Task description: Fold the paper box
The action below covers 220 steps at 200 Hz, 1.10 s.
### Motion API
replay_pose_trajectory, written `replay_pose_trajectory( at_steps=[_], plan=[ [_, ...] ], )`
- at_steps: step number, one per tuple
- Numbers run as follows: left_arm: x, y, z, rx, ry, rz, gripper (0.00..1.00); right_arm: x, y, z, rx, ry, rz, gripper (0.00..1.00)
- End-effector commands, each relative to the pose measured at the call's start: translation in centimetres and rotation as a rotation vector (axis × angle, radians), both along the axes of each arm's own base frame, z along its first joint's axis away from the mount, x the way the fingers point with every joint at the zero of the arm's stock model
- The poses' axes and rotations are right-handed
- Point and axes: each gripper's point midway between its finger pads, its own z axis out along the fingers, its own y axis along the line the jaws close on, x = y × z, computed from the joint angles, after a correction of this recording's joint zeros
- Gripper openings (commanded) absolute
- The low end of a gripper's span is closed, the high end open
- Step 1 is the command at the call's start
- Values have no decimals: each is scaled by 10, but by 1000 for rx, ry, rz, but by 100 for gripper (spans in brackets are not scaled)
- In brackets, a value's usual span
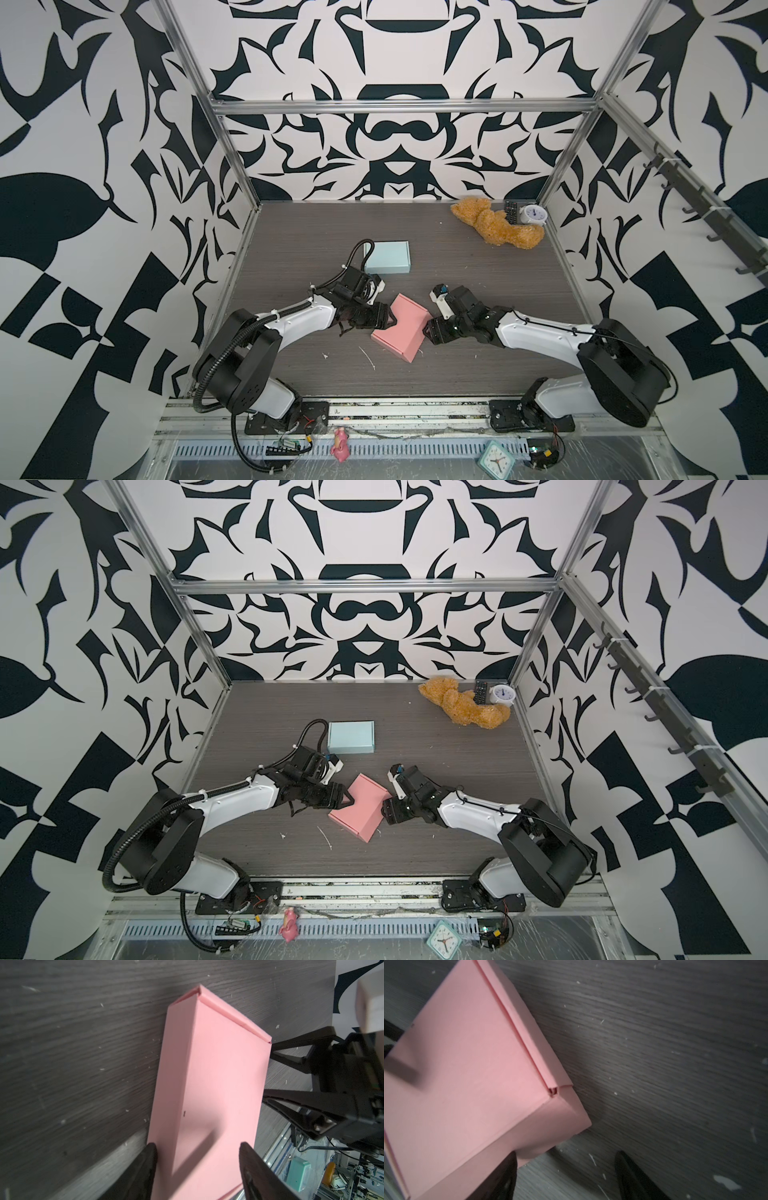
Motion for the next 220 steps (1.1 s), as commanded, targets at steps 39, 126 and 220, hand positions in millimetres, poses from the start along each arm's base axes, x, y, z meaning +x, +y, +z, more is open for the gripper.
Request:
replay_pose_trajectory(
  at_steps=[39, 126, 220],
  plan=[
    [-19, -3, 2, -11, 10, 2, 65, 8, 1, 0, -9, -18, -3, 76],
    [-36, -1, -2, -21, 30, 14, 64, 4, 13, -8, 15, 11, 17, 74],
    [-40, 0, 0, -43, 22, 21, 64, 5, 18, -2, -5, -21, 27, 69]
  ],
)
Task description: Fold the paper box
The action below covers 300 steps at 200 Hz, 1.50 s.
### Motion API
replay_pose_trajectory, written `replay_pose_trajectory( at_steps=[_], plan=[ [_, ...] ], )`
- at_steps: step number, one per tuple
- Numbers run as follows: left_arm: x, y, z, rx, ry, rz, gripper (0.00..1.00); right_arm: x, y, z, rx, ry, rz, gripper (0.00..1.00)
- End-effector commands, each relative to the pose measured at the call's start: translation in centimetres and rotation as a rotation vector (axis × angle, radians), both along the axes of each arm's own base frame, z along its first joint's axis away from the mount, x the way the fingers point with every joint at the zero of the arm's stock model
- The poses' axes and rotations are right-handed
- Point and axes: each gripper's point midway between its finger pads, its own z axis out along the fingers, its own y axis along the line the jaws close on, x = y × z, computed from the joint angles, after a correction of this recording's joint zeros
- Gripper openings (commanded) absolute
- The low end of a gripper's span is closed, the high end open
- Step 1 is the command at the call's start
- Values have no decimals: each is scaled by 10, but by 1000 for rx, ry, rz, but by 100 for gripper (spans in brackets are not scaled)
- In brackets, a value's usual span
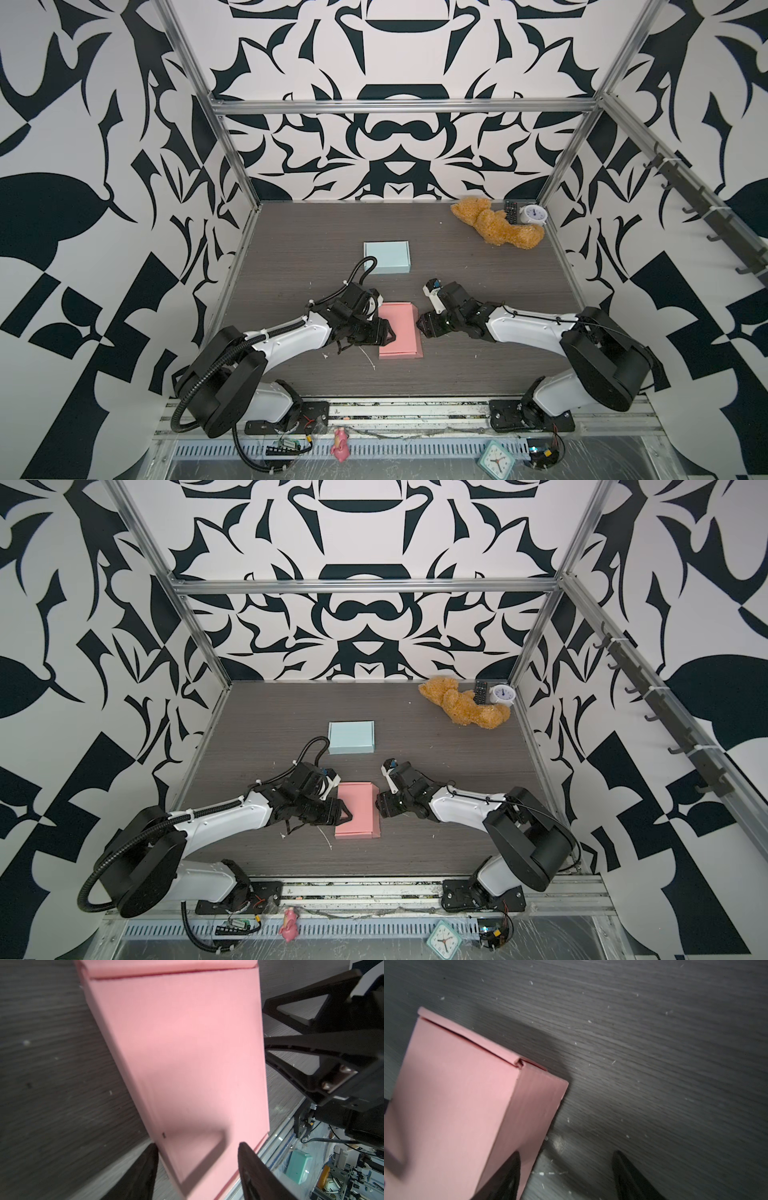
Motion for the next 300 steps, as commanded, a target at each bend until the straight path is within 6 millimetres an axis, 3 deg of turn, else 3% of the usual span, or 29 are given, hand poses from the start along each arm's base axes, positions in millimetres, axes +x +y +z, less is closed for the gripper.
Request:
replay_pose_trajectory(
  at_steps=[1, 55, 98, 145, 193, 300],
  plan=[
    [-2, -7, 8, -53, -17, -14, 64, -14, -3, -2, -20, 29, 17, 69],
    [0, 2, 10, -43, -33, 7, 66, -10, -16, 6, -55, -4, -3, 66],
    [8, 12, 13, -37, -35, 37, 68, 0, -12, 16, -49, -31, 5, 57],
    [23, 13, 18, -49, -58, 59, 69, 18, 3, 17, -30, -34, 22, 25],
    [37, 10, 17, -62, -60, 68, 69, 32, 18, 21, -16, -42, 44, 9],
    [51, -5, 11, -92, -43, 48, 69, 38, 29, 5, -13, -15, 61, 4]
  ],
)
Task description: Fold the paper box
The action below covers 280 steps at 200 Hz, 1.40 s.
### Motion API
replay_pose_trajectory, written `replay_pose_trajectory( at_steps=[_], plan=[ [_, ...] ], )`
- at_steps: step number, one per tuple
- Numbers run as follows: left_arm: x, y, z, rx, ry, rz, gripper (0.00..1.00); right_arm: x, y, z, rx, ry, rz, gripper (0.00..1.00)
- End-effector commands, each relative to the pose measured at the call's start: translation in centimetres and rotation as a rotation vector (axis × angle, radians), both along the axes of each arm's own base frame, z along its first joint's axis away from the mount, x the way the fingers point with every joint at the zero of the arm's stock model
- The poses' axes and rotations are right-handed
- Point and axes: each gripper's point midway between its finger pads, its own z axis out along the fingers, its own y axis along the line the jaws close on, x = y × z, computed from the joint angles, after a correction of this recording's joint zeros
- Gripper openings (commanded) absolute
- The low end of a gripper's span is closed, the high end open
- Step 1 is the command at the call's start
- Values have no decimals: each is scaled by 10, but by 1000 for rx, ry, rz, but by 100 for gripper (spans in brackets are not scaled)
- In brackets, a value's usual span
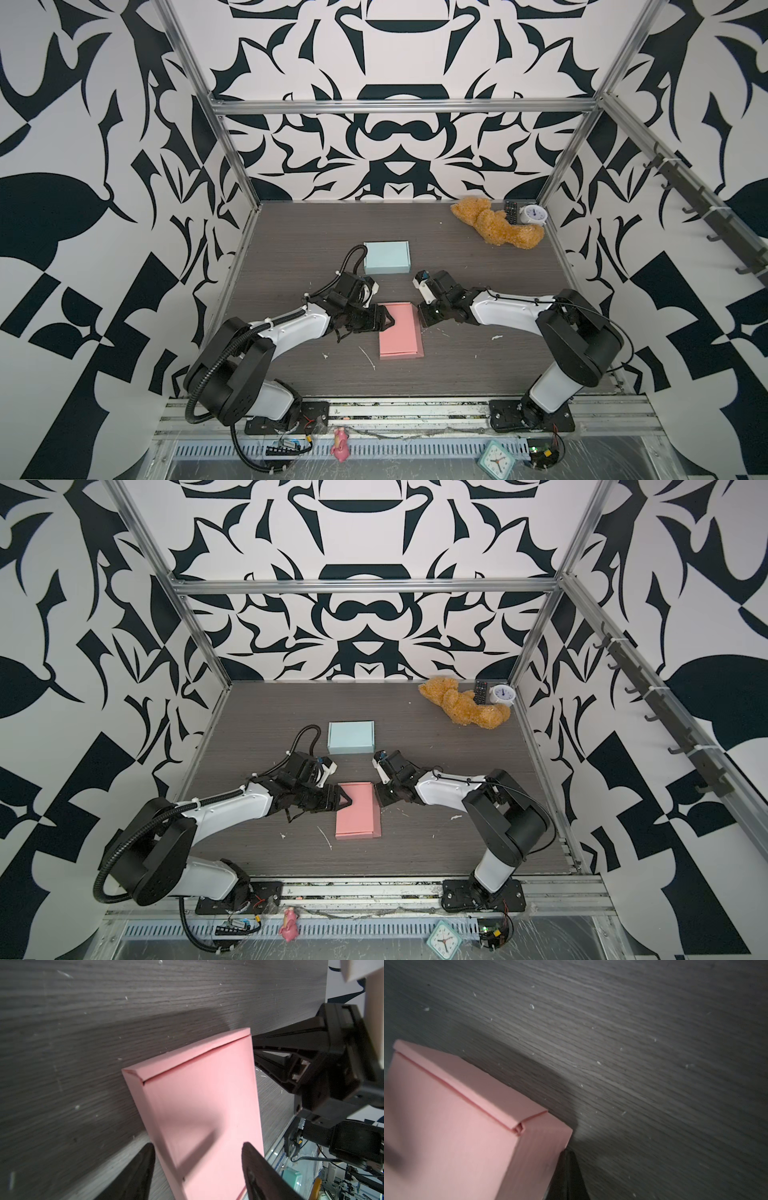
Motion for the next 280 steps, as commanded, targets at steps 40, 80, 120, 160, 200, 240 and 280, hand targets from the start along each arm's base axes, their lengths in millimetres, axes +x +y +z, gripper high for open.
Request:
replay_pose_trajectory(
  at_steps=[40, 80, 120, 160, 200, 240, 280],
  plan=[
    [10, -12, 6, -43, -12, -20, 69, 3, 22, 14, 89, -31, 34, 3],
    [14, -16, 5, -52, -10, -24, 68, -1, 34, 15, 120, -21, 52, 2],
    [15, -18, 6, -63, -11, -31, 68, -3, 41, 13, 117, -16, 64, 2],
    [16, -21, 8, -77, -11, -36, 68, -3, 48, 16, 127, -19, 74, 1],
    [17, -22, 8, -76, -12, -39, 68, -5, 58, 19, 154, -12, 89, 1],
    [16, -19, 5, -58, -8, -38, 68, -10, 55, 17, 145, -18, 101, 1],
    [14, -13, 5, -35, -15, -33, 68, -10, 37, 12, 81, -30, 68, 2]
  ],
)
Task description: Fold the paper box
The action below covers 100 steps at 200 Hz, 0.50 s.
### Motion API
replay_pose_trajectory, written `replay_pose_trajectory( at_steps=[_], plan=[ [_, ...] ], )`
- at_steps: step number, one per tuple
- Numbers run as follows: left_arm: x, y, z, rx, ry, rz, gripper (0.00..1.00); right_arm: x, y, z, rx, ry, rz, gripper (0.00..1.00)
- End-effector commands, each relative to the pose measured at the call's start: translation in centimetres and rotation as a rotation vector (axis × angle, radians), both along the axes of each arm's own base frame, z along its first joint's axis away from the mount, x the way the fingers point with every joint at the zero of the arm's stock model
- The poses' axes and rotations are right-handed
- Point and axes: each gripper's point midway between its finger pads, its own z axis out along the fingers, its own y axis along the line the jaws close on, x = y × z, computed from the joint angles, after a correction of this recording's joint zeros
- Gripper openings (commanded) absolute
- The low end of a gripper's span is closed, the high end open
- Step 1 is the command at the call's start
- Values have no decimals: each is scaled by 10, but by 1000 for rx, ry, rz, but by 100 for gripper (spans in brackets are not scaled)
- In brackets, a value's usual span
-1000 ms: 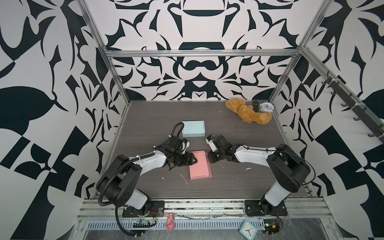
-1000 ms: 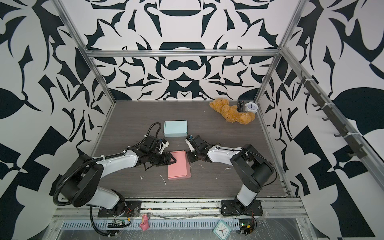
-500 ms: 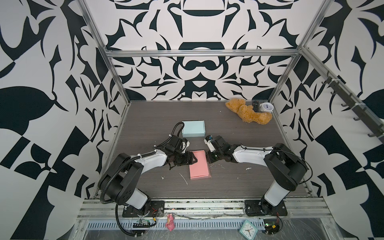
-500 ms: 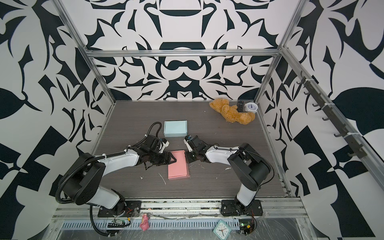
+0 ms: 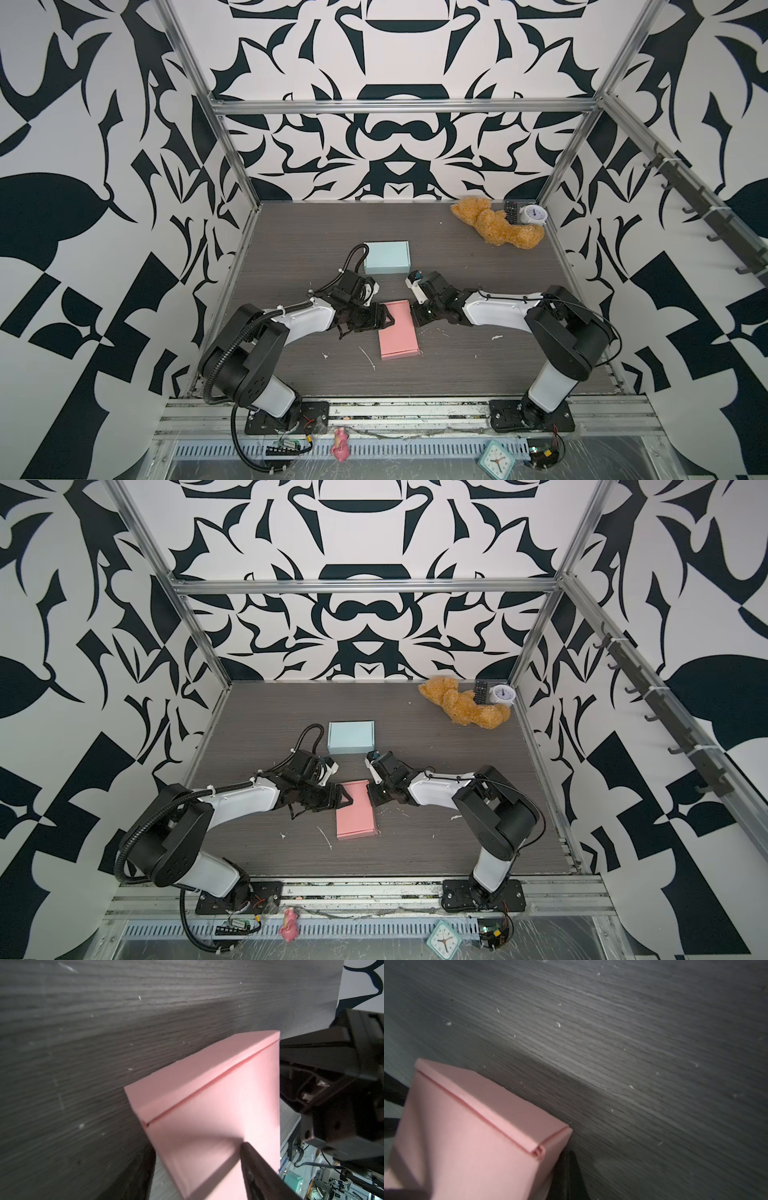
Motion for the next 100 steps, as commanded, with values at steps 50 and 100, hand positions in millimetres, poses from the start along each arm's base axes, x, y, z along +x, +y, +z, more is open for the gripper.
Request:
replay_pose_trajectory(
  at_steps=[50, 100],
  plan=[
    [6, 7, 16, -32, -46, -3, 71, -16, -26, 8, -106, -48, 4, 5],
    [-7, 17, 22, -19, -38, -5, 77, -35, -40, 11, -81, -18, -27, 8]
  ],
)
